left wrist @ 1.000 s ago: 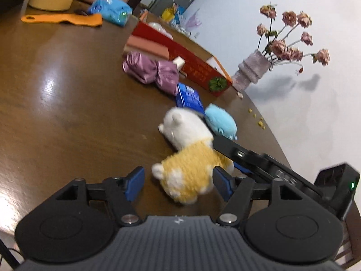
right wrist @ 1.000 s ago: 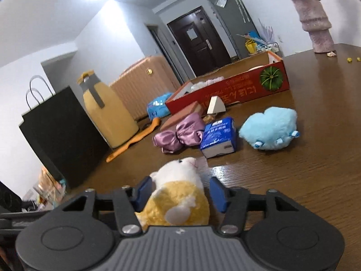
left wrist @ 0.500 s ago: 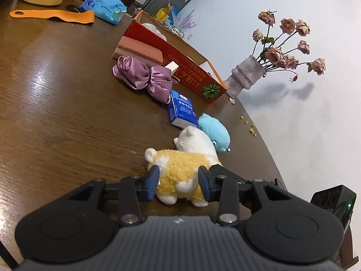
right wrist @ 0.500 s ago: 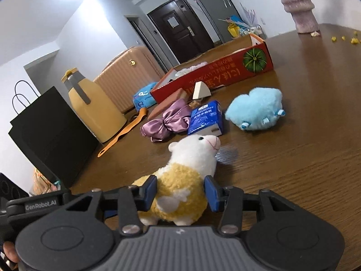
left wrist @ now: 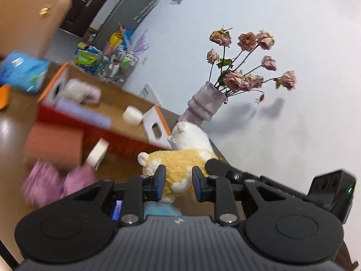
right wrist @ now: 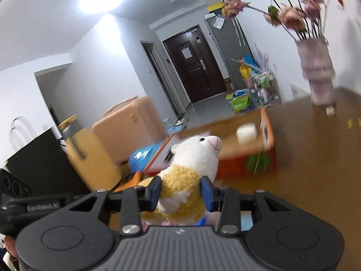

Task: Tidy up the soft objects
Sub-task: 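Carry the plush sheep into the cardboard box and open both tools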

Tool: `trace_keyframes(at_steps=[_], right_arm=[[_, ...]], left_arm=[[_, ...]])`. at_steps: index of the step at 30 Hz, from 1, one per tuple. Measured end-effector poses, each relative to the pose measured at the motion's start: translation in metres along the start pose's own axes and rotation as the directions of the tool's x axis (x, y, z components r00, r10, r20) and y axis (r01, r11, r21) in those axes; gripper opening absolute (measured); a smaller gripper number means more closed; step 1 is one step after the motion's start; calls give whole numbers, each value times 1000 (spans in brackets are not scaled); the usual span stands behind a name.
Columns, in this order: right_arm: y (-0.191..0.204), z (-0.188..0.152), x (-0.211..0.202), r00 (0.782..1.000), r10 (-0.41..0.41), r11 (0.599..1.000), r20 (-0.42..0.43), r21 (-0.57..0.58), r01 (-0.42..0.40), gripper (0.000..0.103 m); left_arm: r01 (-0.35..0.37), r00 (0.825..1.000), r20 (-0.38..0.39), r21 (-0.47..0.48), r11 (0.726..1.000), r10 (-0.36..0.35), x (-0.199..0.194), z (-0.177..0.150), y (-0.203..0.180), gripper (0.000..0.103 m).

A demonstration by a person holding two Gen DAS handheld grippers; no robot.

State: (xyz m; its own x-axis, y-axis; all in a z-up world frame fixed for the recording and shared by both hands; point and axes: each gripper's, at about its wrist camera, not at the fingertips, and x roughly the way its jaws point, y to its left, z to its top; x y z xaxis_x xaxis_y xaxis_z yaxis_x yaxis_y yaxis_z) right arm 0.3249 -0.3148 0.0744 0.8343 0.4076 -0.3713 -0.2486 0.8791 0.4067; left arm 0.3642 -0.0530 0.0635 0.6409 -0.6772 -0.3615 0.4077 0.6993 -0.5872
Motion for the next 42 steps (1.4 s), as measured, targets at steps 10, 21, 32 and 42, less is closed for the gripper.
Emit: trace_keyframes(at_steps=[10, 21, 32, 42], right_arm=[[-90, 93, 162, 983, -128, 991, -128, 30, 133, 35], [-105, 62, 196, 936, -280, 960, -212, -55, 275, 37], [-56, 90, 122, 951, -288, 953, -115, -129, 273, 42], [23, 58, 8, 973, -231, 934, -4, -279, 221, 61]], left_arm=[[-73, 990, -124, -90, 993, 62, 174, 73, 64, 25], [-125, 968, -223, -39, 991, 113, 211, 61, 75, 27], [-221, 971, -65, 126, 967, 230, 99, 76, 20, 36], [-513, 857, 139, 339, 789, 497, -39, 21, -6, 67]])
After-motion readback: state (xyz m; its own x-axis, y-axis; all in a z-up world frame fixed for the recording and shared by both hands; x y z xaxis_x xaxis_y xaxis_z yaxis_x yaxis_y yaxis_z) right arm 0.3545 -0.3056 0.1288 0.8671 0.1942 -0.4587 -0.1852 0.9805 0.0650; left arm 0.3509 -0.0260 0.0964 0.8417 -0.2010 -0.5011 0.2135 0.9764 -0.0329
